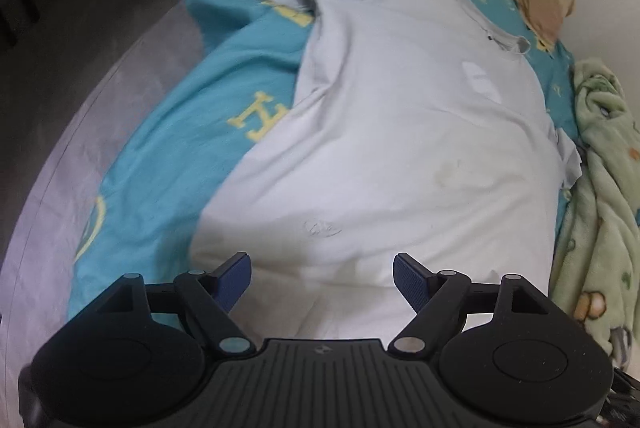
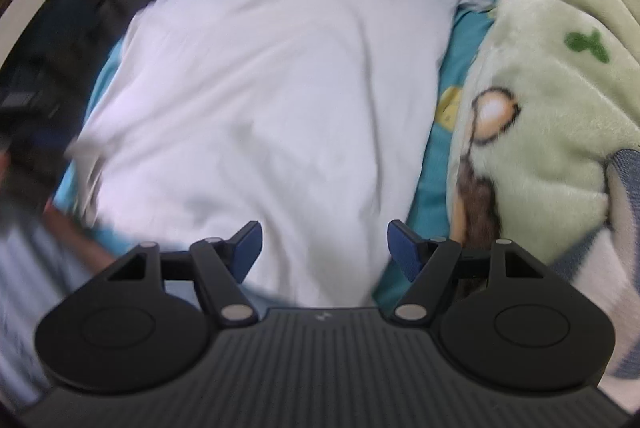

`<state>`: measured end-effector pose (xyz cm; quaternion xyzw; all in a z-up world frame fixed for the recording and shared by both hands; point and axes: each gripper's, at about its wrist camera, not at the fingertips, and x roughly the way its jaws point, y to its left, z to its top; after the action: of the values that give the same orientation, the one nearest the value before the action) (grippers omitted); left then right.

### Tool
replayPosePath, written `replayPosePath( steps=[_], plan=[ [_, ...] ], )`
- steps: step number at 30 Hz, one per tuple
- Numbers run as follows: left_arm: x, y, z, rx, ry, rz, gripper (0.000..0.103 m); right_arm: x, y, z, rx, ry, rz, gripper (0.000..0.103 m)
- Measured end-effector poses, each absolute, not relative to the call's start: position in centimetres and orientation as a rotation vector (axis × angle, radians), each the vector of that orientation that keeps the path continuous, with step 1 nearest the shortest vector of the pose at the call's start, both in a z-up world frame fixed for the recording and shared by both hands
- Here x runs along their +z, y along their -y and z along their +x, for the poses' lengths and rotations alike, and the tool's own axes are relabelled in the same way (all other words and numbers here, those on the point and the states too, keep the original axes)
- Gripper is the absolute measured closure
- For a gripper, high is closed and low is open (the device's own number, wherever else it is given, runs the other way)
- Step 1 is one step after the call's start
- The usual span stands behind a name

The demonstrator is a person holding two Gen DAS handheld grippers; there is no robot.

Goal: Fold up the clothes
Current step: 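Grasp the T-shirt's hem with the left gripper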

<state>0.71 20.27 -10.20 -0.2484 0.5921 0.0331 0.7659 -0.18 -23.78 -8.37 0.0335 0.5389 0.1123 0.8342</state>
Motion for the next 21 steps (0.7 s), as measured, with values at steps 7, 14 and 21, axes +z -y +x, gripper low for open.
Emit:
replayPosePath(
  steps=[7, 14, 21],
  plan=[
    [-12.3, -17.8, 1.8, 0.119, -1.441, -0.449, 0.022, -13.6, 23.2, 2.8, 0.192, -1.011, 0.299, 0.032],
    [-15.8, -15.5, 3.8, 0.140, -1.521, -0.406, 0.044, -16.0, 23.4, 3.1, 0.190, -1.048, 0.310, 0.032],
    [-13.1, -15.2, 2.3, 0.117, -1.555, -0.258, 0.097, -16.2, 23.0, 2.9, 0.202, -1.067, 0.284, 0.032]
  ],
)
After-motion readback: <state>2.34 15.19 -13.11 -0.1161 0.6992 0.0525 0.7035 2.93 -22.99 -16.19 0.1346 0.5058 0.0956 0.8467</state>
